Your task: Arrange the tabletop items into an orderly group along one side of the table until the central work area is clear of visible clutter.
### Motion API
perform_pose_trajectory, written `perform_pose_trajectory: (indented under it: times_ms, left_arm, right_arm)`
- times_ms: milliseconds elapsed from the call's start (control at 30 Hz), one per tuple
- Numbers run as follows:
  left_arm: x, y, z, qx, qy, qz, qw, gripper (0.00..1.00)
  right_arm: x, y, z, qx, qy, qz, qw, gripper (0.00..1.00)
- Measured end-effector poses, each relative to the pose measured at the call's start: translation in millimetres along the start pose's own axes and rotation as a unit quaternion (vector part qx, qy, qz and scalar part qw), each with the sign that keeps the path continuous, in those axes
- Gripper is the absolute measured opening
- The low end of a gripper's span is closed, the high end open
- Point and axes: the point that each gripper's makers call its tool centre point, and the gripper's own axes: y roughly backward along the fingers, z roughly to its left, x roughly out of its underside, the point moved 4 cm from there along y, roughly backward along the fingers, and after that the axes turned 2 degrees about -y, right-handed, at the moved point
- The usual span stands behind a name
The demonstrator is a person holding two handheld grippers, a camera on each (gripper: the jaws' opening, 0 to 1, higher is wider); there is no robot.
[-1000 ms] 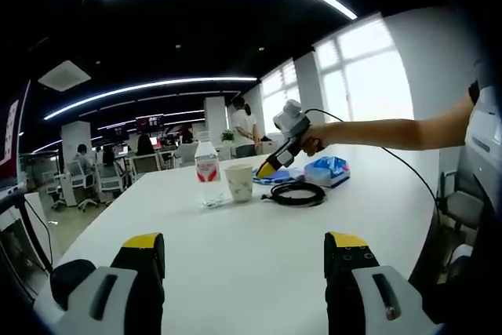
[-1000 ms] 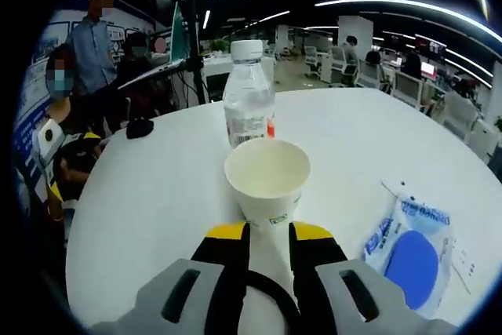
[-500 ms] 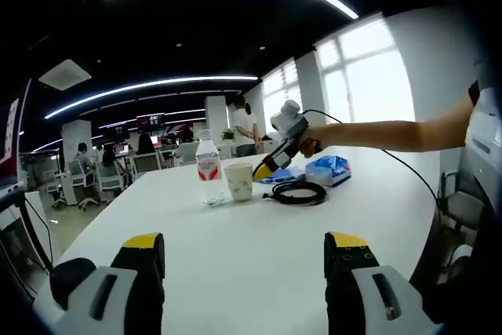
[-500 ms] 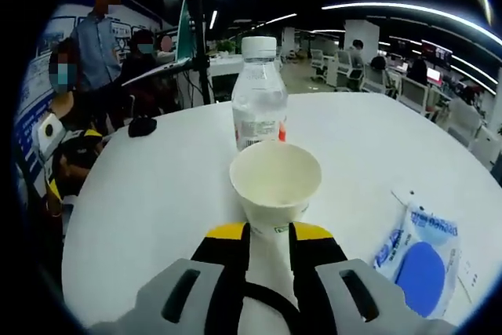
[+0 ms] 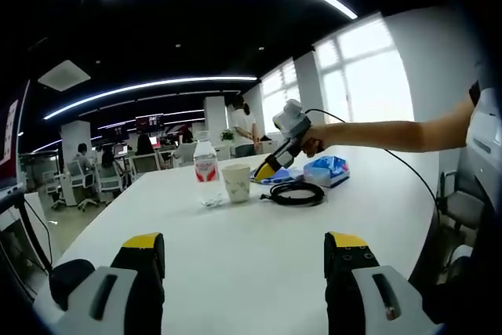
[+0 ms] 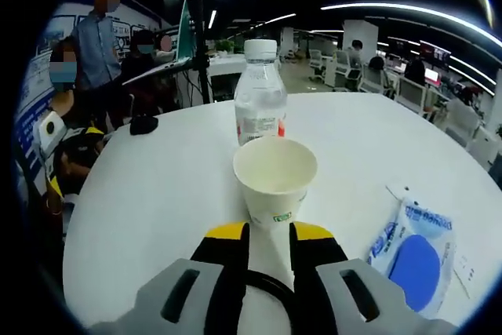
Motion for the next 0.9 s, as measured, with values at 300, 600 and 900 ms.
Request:
perform_pose_trajectory:
  times_ms: [300, 600, 900]
  left_arm:
    - [-4.3, -4, -16.5, 0.021, -0.007, -0.001, 0.9998, 0.83]
    - [-8.7, -6, -27.3, 0.035, -0.013, -0.006, 0.9993, 0.83]
    - [-10.9, -7, -33.1, 0.042, -0.017, -0.006, 0.999, 0.83]
  right_arm:
    - [7.5, 14, 5, 0.004, 0.0, -0.006, 1.0, 0.22]
    - [12.5, 34, 9, 0.016, 0.002, -0.019, 0.9997, 0.25]
    - [17.5, 45, 9, 0.019, -0.013, -0.034, 0.9992, 0.28]
